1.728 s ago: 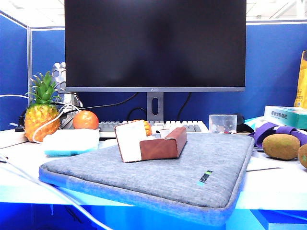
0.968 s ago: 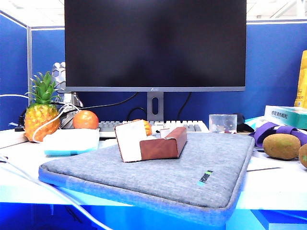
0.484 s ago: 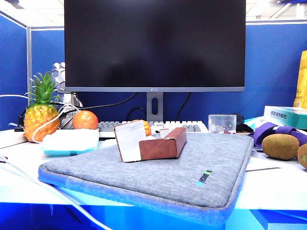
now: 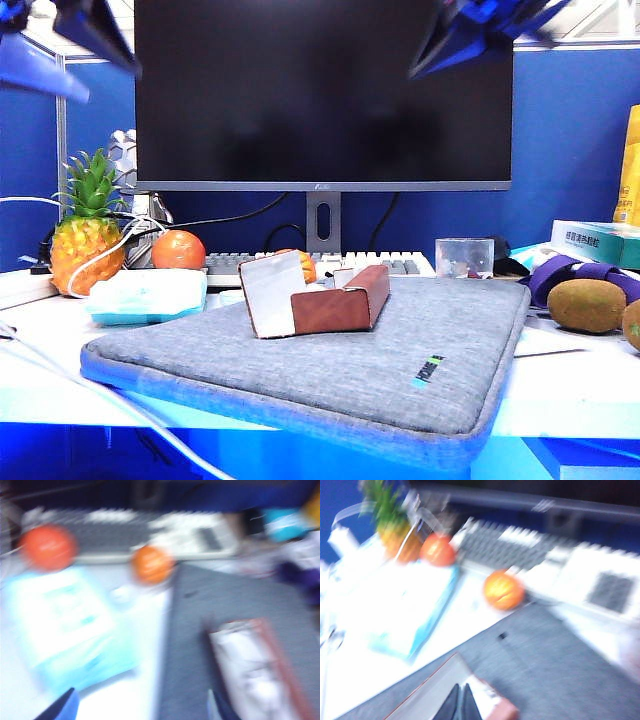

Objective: Close the glasses case.

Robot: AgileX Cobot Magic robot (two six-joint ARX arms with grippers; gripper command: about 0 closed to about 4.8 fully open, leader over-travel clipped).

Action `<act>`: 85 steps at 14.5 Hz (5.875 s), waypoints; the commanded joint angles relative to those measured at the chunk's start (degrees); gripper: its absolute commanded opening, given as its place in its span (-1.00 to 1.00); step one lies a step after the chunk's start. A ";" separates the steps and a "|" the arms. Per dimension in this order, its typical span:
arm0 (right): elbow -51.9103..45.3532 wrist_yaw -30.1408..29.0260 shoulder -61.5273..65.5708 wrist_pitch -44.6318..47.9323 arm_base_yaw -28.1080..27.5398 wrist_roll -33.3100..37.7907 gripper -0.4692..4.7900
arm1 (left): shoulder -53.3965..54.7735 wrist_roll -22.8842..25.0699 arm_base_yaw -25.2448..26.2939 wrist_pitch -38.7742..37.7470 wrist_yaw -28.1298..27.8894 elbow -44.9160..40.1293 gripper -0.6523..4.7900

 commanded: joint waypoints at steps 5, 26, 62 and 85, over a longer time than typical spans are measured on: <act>11.87 -3.04 15.23 -5.16 8.68 -3.63 -0.82 | 3.63 -0.42 0.00 -2.69 -4.63 0.17 0.51; 17.81 2.54 33.22 -13.22 16.02 -3.65 -0.82 | 4.59 0.07 0.00 -3.26 -4.02 0.13 0.51; 22.08 18.99 24.09 -39.58 0.81 -8.83 -0.82 | 50.21 -3.50 -1.14 11.47 28.87 23.65 0.73; 22.03 10.88 28.92 -38.10 0.68 -7.65 -0.82 | 56.39 -3.61 -8.83 8.22 24.61 35.60 0.74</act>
